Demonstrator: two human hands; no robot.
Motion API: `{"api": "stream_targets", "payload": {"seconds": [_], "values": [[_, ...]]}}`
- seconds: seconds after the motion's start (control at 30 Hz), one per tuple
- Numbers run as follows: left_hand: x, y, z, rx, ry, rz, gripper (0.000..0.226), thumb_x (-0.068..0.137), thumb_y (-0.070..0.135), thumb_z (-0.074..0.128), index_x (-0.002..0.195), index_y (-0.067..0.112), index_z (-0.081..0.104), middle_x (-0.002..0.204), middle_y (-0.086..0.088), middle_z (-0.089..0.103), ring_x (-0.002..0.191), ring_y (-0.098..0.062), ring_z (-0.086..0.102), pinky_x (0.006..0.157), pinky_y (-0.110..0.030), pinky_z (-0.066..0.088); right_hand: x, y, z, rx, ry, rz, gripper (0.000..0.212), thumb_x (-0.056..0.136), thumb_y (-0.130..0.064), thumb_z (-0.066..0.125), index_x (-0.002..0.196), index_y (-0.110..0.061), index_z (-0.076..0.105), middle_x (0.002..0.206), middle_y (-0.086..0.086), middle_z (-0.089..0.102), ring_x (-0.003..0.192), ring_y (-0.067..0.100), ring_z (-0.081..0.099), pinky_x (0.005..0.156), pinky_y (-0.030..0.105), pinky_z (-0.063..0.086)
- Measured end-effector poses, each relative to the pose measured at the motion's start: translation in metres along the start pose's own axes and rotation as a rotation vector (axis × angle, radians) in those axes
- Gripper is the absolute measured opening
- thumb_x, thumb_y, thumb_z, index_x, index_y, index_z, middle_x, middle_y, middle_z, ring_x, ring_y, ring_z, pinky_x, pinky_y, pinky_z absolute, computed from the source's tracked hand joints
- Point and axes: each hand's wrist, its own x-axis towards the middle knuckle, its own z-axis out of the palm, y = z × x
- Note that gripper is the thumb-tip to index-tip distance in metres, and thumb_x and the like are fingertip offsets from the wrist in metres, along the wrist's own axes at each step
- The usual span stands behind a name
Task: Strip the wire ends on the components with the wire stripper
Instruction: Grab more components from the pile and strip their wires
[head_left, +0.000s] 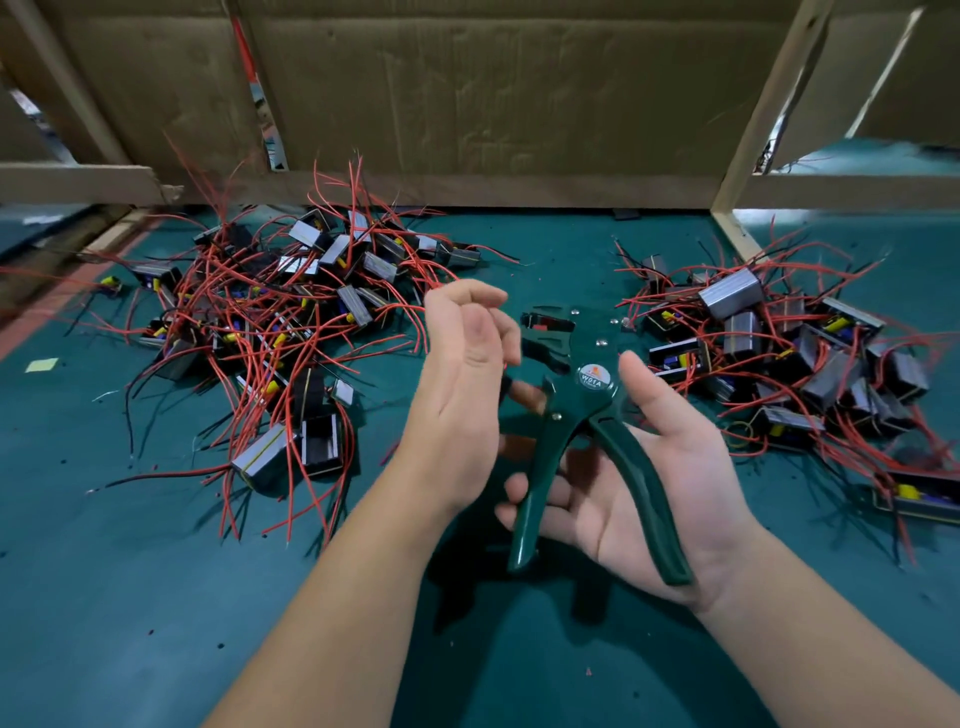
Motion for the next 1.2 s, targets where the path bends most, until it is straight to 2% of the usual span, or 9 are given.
{"api": "stream_targets", "payload": {"seconds": [0.17, 0.33, 0.43, 0.53, 0.63, 0.73, 0.9, 1.0, 1.2], "values": [[-0.001, 0.002, 0.009, -0.333, -0.096, -0.058, 0.08, 0.065, 0.083, 0.045, 0.105, 0.015, 0.033, 0.086, -0.007, 0.043, 0.076, -0.011, 0.061, 0.052, -0.022, 0.048, -0.002, -0.007, 0.003, 0.049, -0.033, -0.127, 0.06, 0.07, -0.053, 0.06, 0.113, -0.012, 0.067, 0.111, 0.027, 0.064, 0.068, 0.031, 0.064, 0.071, 0.044, 0.056], [-0.001, 0.0, 0.004, -0.328, -0.165, 0.012, 0.082, 0.074, 0.08, 0.04, 0.114, 0.01, 0.031, 0.088, -0.013, 0.063, 0.098, -0.031, 0.062, 0.082, -0.027, 0.053, -0.005, -0.013, 0.0, -0.07, -0.006, -0.213, 0.059, 0.078, -0.051, 0.055, 0.116, -0.008, 0.065, 0.114, 0.022, 0.062, 0.071, 0.032, 0.062, 0.071, 0.046, 0.054], [0.002, 0.0, -0.008, -0.007, -0.081, 0.042, 0.061, 0.088, 0.07, 0.031, 0.116, 0.018, 0.044, 0.106, 0.0, 0.069, 0.107, -0.016, 0.061, 0.093, -0.029, 0.043, -0.004, -0.013, -0.004, -0.133, 0.113, -0.416, 0.045, 0.078, -0.043, 0.059, 0.108, -0.011, 0.069, 0.102, 0.012, 0.066, 0.071, 0.033, 0.065, 0.072, 0.048, 0.056], [0.009, -0.007, -0.026, 0.701, 0.128, 0.166, 0.036, 0.093, 0.041, 0.039, 0.121, 0.023, 0.053, 0.122, 0.004, 0.055, 0.119, -0.016, 0.046, 0.101, -0.035, 0.032, -0.003, -0.02, -0.01, -0.281, 0.304, -0.629, 0.043, 0.07, -0.036, 0.067, 0.106, -0.013, 0.058, 0.087, 0.008, 0.062, 0.075, 0.035, 0.067, 0.075, 0.053, 0.057], [0.012, -0.012, -0.037, 1.089, 0.221, -0.158, 0.037, 0.084, 0.018, 0.05, 0.119, 0.03, 0.059, 0.136, -0.005, 0.043, 0.129, -0.027, 0.031, 0.104, -0.039, 0.023, -0.002, -0.023, -0.017, -0.539, 0.482, -0.702, 0.046, 0.077, -0.035, 0.062, 0.116, -0.015, 0.05, 0.097, 0.007, 0.057, 0.08, 0.036, 0.069, 0.076, 0.057, 0.054], [0.01, -0.013, -0.041, 1.183, 0.235, -0.353, 0.043, 0.083, 0.008, 0.051, 0.116, 0.033, 0.061, 0.143, -0.007, 0.035, 0.133, -0.028, 0.024, 0.107, -0.042, 0.019, -0.001, -0.016, -0.017, -0.579, 0.49, -0.661, 0.045, 0.077, -0.037, 0.063, 0.115, -0.016, 0.053, 0.109, 0.018, 0.057, 0.081, 0.037, 0.069, 0.067, 0.052, 0.057], [0.012, -0.01, -0.055, 1.229, 0.357, -0.234, 0.051, 0.08, 0.004, 0.055, 0.122, 0.033, 0.055, 0.135, 0.0, 0.043, 0.125, -0.026, 0.032, 0.102, -0.042, 0.022, -0.001, -0.011, -0.014, -0.638, 0.537, -0.676, 0.015, 0.077, -0.038, 0.063, 0.092, -0.039, 0.066, 0.13, 0.016, 0.051, 0.079, 0.033, 0.069, 0.072, 0.06, 0.055], [0.014, -0.01, -0.059, 1.284, 0.329, -0.278, 0.046, 0.083, 0.015, 0.059, 0.125, 0.033, 0.052, 0.133, 0.0, 0.046, 0.123, -0.027, 0.035, 0.098, -0.041, 0.024, -0.002, -0.014, -0.018, -0.611, 0.542, -0.707, 0.033, 0.078, -0.036, 0.061, 0.111, -0.029, 0.058, 0.107, 0.003, 0.066, 0.078, 0.032, 0.069, 0.074, 0.059, 0.056], [0.012, -0.012, -0.058, 1.399, 0.396, -0.494, 0.057, 0.078, 0.011, 0.062, 0.127, 0.037, 0.047, 0.13, -0.01, 0.036, 0.115, -0.036, 0.031, 0.095, -0.045, 0.026, -0.006, -0.01, -0.014, -0.42, 0.326, -0.756, 0.011, 0.082, -0.018, 0.054, 0.091, -0.015, 0.059, 0.078, 0.012, 0.06, 0.076, 0.042, 0.065, 0.07, 0.06, 0.055]]}}
